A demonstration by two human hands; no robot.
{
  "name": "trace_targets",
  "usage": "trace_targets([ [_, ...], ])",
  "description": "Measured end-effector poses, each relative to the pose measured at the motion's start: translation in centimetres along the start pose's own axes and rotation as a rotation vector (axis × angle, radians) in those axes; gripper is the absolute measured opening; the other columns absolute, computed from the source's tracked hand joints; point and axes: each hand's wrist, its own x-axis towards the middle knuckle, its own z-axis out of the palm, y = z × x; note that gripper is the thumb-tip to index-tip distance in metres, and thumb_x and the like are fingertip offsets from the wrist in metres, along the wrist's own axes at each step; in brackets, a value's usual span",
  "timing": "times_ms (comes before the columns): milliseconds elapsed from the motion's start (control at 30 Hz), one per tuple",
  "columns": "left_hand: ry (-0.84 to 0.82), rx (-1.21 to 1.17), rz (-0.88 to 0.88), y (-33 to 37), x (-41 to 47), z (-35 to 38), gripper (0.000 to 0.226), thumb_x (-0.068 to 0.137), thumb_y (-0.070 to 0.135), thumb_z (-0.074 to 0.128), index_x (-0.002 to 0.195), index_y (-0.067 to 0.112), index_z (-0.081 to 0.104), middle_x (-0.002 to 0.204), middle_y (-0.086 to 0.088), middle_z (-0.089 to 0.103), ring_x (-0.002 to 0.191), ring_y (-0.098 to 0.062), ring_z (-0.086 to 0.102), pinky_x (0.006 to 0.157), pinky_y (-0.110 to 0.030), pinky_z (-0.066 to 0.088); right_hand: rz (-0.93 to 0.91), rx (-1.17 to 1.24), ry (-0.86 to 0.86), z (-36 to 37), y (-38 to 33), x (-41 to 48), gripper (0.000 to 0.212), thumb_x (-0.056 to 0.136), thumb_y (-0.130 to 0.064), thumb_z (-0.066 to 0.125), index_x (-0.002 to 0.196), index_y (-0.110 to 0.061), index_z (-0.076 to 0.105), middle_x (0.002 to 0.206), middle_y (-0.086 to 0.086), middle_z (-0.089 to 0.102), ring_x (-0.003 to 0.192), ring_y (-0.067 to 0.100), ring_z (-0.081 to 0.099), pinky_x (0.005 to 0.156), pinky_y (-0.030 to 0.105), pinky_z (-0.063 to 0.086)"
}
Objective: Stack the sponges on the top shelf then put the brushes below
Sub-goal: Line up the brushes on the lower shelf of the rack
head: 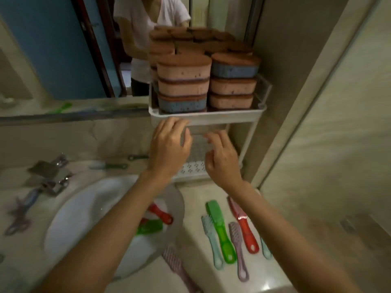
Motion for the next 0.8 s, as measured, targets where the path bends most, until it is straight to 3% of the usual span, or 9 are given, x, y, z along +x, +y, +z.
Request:
trace_targets([
  [133, -0.313, -0.11, -0.33, -0.4, -9.0, 2.3, 0.025, 0.086, 0.008, 0.05, 0.101, -0.001, 0.068, 0.099, -0.019, 0.067, 0.088, -0.034, 0.066, 0.076, -0.035, 0.051, 0.569, -0.046, -0.525, 3.2, 2.3, -9.7, 0.036, 0.083, -0.008, 0.053, 0.117, 0.0, 0.05, 0.119, 0.021, 0.053, 0.107, 0.038, 0.055, 0.084, 0.042, 0.045],
  [267, -0.671, -0.065, -0.599, -1.2, -14.4, 3.7, 0.026, 0.09, 0.009, 0.048, 0.111, 0.002, 0.063, 0.115, -0.017, 0.061, 0.106, -0.032, 0.059, 0.087, -0.034, 0.044, 0.813, -0.292, -0.837, 4.4, 3.6, -16.6, 0.052, 0.089, -0.038, 0.052, 0.124, -0.002, 0.04, 0.123, 0.021, 0.049, 0.117, 0.037, 0.047, 0.094, 0.042, 0.039],
  [400, -0.824, 0.05, -0.711, -2.5, -17.7, 3.8, 0.022, 0.09, 0.014, 0.048, 0.096, 0.0, 0.064, 0.102, -0.017, 0.066, 0.098, -0.032, 0.062, 0.076, -0.036, 0.045, 0.826, -0.388, -0.813, 4.9, 3.2, -18.2, 0.051, 0.089, -0.033, 0.052, 0.128, -0.005, 0.034, 0.123, 0.016, 0.053, 0.114, 0.034, 0.049, 0.096, 0.04, 0.039],
  [533, -0.907, 0.049, -0.78, -3.9, -19.6, 3.7, 0.022, 0.09, 0.016, 0.05, 0.094, -0.001, 0.063, 0.098, -0.019, 0.068, 0.095, -0.033, 0.064, 0.072, -0.036, 0.046, 1.04, -0.269, -0.718, 5.3, 3.4, -17.6, 0.061, 0.082, -0.036, 0.065, 0.124, -0.003, 0.037, 0.118, 0.018, 0.057, 0.112, 0.035, 0.053, 0.098, 0.045, 0.044],
  [633, -0.929, 0.014, -0.812, -4.2, -20.1, 3.6, 0.02, 0.091, 0.015, 0.049, 0.094, 0.0, 0.061, 0.099, -0.018, 0.067, 0.094, -0.031, 0.063, 0.072, -0.035, 0.047, 1.075, -0.328, -0.759, 5.6, 3.7, -18.1, 0.042, 0.082, -0.037, 0.065, 0.106, -0.005, 0.052, 0.105, 0.015, 0.062, 0.101, 0.032, 0.058, 0.089, 0.041, 0.049],
  [700, -0.948, -0.01, -0.826, -4.3, -20.1, 3.7, 0.019, 0.09, 0.012, 0.049, 0.093, -0.002, 0.061, 0.097, -0.019, 0.066, 0.092, -0.032, 0.063, 0.072, -0.035, 0.047, 1.08, -0.34, -0.747, 5.5, 3.8, -18.3, 0.029, 0.085, -0.033, 0.061, 0.094, -0.006, 0.059, 0.093, 0.012, 0.063, 0.086, 0.027, 0.06, 0.074, 0.036, 0.051],
  [800, -0.944, -0.123, -0.883, -4.0, -19.9, 4.1, 0.013, 0.087, 0.008, 0.05, 0.085, 0.001, 0.061, 0.092, -0.02, 0.066, 0.087, -0.029, 0.062, 0.072, -0.034, 0.047, 1.131, -0.22, -0.683, 5.3, 4.2, -18.1, 0.018, 0.092, -0.023, 0.052, 0.087, -0.007, 0.058, 0.086, 0.009, 0.061, 0.076, 0.021, 0.057, 0.064, 0.033, 0.05],
])
